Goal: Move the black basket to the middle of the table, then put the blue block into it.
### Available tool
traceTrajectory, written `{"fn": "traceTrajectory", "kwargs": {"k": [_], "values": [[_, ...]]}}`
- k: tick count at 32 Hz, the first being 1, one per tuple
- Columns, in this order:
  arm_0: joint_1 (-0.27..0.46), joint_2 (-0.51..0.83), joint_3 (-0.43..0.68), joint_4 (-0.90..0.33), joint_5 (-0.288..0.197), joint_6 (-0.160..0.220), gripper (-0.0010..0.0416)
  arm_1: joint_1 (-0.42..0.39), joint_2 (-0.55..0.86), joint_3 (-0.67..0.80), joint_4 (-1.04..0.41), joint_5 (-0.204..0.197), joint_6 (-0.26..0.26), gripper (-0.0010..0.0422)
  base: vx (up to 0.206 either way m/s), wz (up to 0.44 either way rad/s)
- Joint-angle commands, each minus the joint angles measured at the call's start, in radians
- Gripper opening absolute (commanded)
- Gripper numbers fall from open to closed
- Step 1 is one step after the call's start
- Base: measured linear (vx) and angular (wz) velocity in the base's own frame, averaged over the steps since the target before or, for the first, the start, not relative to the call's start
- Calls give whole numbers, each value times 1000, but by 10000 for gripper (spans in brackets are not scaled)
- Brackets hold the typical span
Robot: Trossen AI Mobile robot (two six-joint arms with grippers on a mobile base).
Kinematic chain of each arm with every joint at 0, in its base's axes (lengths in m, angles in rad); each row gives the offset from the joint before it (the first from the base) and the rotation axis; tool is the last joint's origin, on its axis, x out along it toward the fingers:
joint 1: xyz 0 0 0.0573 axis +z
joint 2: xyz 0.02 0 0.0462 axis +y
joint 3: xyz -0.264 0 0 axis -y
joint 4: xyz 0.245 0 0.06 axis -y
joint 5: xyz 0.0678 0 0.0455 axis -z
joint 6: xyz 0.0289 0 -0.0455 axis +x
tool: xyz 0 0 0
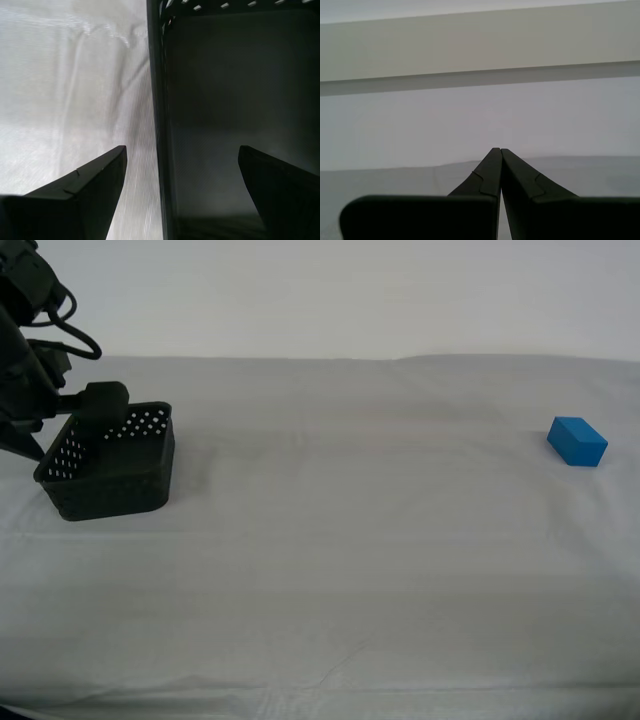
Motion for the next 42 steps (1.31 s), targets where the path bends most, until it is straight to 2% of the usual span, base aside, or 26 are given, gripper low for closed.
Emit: {"fn": "traceTrajectory", "kwargs": {"k": [1, 4, 6, 11, 15, 22, 26, 30, 32, 33, 37, 42], "values": [[0, 0, 1, 2, 0, 3, 0, 1, 47, -1, 30, 1, -2, 281, 0, 0], [0, 0, 1, 1, 0, 3, 0, 1, 66, 3, 39, -1, -2, 263, 0, 0], [0, 0, 1, 2, 0, 3, 0, 2, 78, 2, 47, -16, -2, 248, 0, 0], [0, 0, 1, 2, 0, 3, 0, 2, 92, 3, 71, -13, -3, 207, 0, 0], [0, 0, 1, 2, 0, 5, 1, 2, 92, 6, 97, -13, -34, 140, 0, 0], [0, 0, 1, 2, 0, 20, 0, 2, 92, 5, 102, -13, -36, 7, 0, 0], [0, 0, 1, 2, 0, 22, 0, 2, 92, 5, 106, -9, -36, -3, 0, 0], [0, 0, 1, 2, 0, 22, 0, 1, 90, 5, 108, 58, -57, -2, 0, 0], [0, 0, 1, 2, 0, 22, 0, 0, 89, 9, 108, 112, -89, -2, 0, 0], [0, 0, 1, 2, 0, 22, 0, -2, 89, 19, 107, 168, -117, -2, 0, 0], [0, 0, 1, 1, 0, 22, 1, -15, 79, 46, 96, 200, -130, -2, 0, 0], [0, 0, 1, 1, 0, 22, 1, -52, 45, 135, -10, 227, -134, -2, 0, 0]]}}
